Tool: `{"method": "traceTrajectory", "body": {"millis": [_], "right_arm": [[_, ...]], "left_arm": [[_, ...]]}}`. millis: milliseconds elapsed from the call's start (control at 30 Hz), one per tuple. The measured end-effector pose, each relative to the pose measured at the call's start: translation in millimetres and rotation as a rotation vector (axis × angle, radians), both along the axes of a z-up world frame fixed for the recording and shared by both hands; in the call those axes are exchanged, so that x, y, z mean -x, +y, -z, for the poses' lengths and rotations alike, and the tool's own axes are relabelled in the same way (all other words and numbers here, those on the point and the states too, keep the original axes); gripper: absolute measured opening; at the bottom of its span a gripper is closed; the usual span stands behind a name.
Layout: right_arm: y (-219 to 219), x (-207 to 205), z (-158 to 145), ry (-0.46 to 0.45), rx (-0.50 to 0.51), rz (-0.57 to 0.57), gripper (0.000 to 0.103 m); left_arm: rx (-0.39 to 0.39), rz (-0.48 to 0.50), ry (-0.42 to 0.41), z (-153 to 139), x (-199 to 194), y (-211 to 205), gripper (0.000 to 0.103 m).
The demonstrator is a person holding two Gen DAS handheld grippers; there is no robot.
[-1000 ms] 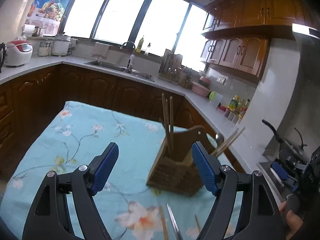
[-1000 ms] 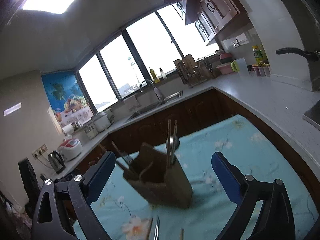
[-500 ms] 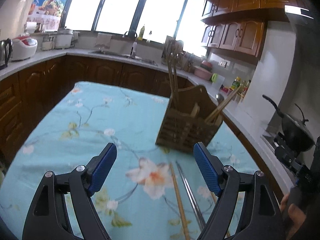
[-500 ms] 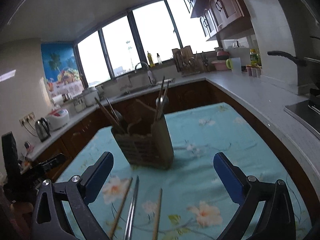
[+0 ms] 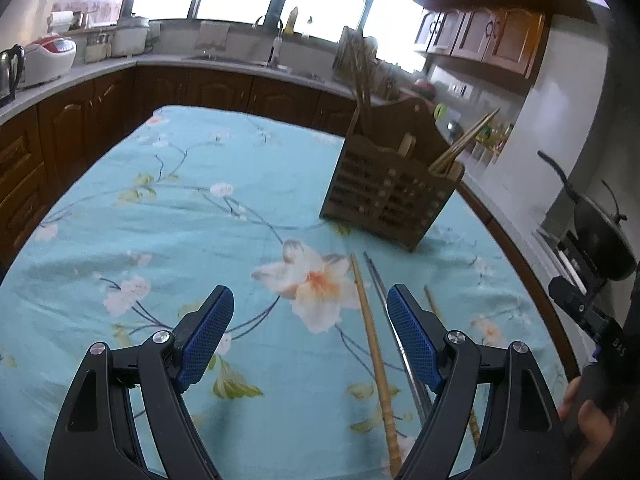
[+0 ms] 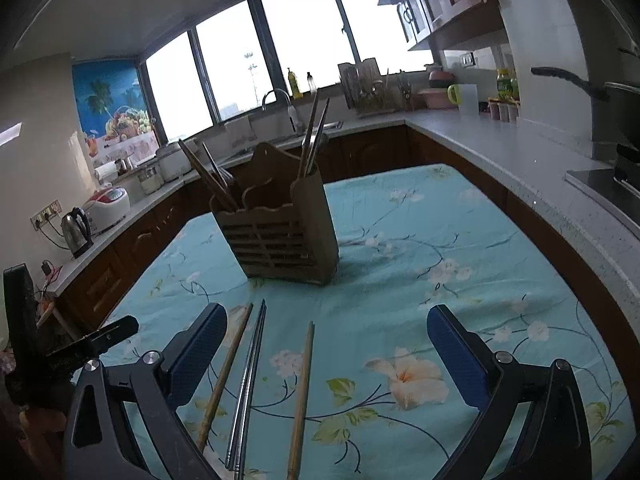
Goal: Organize utensils
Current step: 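Withdraw both open tools from the holder toward the remaining chopsticks, then grasp a wooden chopstick with the left tool while the right tool grasps another wooden chopstick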
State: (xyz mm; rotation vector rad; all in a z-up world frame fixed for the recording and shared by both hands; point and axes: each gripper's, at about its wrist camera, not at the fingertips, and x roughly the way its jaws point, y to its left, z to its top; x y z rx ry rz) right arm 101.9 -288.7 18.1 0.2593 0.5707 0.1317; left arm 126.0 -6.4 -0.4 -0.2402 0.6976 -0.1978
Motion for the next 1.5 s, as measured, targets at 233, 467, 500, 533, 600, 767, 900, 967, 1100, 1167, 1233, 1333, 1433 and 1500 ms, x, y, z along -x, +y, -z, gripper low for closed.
{"method": "traceTrajectory", "body": {"millis": [233,467,500,533,600,767,900,967,1100,1167,1233,1333,1433,1500], "right_arm": [[6.8,-13.7,13.8,0.066,0.003,-0.020,0.101],[12.1,-25.7,23.4,0.110,0.006,-0.048,0.100],[13.7,-27.3,24.3,0.116,0.008,-0.052,0.100],[15.6,-29.7,26.1,0.125,0.014,-0.056,0.096],[21.3,-35.8,31.5,0.153,0.030,-0.067,0.082],[31.4,-57.0,54.4,0.255,0.016,-0.116,0.053],[37.3,-70.3,67.9,0.315,0.017,-0.142,0.043],[40.1,-75.5,73.3,0.334,0.033,-0.146,0.041],[41.7,-80.1,79.7,0.348,0.062,-0.148,0.034],[40.4,-81.0,79.6,0.349,0.082,-0.146,0.026],[36.2,-82.1,79.6,0.353,0.086,-0.141,0.019],[30.8,-85.5,80.9,0.356,0.068,-0.138,0.014],[30.8,-85.4,80.4,0.356,0.064,-0.139,0.014],[32.1,-85.7,80.5,0.357,0.069,-0.142,0.015]], "left_arm": [[-0.042,0.032,0.093,12.9,-15.9,-7.7,0.081],[-0.050,0.048,0.149,24.5,-27.1,-12.5,0.081],[-0.052,0.051,0.153,24.3,-28.0,-13.3,0.081],[-0.054,0.055,0.156,25.0,-29.4,-14.3,0.081],[-0.054,0.067,0.159,25.3,-32.5,-17.1,0.077],[-0.059,0.113,0.191,28.0,-48.5,-29.7,0.059],[-0.050,0.137,0.212,31.4,-64.7,-39.0,0.049],[-0.060,0.149,0.212,32.1,-72.6,-45.7,0.048],[-0.084,0.174,0.222,36.0,-86.4,-58.7,0.045],[-0.097,0.189,0.229,39.8,-94.0,-65.6,0.041],[-0.115,0.205,0.239,44.0,-99.6,-72.0,0.036],[-0.141,0.240,0.262,54.6,-105.2,-81.7,0.022],[-0.178,0.255,0.246,55.2,-101.6,-85.8,0.017],[-0.180,0.274,0.249,55.9,-97.8,-86.2,0.011]]}}
